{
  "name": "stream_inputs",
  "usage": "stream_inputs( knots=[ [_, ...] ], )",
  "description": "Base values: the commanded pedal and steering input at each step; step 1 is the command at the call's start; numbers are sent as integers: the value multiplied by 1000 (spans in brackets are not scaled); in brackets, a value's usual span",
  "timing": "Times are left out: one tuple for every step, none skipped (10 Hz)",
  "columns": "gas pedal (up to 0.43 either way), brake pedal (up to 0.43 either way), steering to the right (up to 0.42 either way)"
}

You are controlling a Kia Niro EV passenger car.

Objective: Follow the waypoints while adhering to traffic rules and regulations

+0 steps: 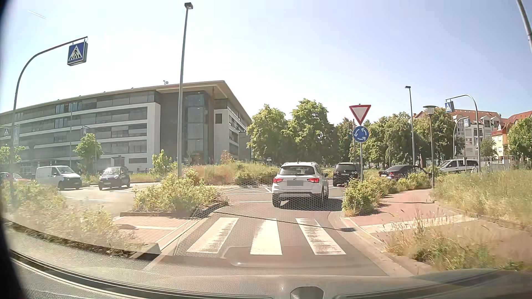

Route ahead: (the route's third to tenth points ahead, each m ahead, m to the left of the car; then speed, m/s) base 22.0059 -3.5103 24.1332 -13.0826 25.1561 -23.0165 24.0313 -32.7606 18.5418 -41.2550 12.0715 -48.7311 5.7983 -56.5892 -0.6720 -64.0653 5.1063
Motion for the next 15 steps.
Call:
stream_inputs(
  knots=[
    [0,280,-16],
    [0,280,-16],
    [0,280,-16],
    [0,268,-16],
    [0,256,-16],
    [0,232,-16],
    [0,207,-15],
    [0,183,-15],
    [0,171,-14],
    [0,165,-14],
    [0,159,-13],
    [0,140,-10],
    [0,122,-7],
    [0,85,-4],
    [0,43,-2]
  ],
)
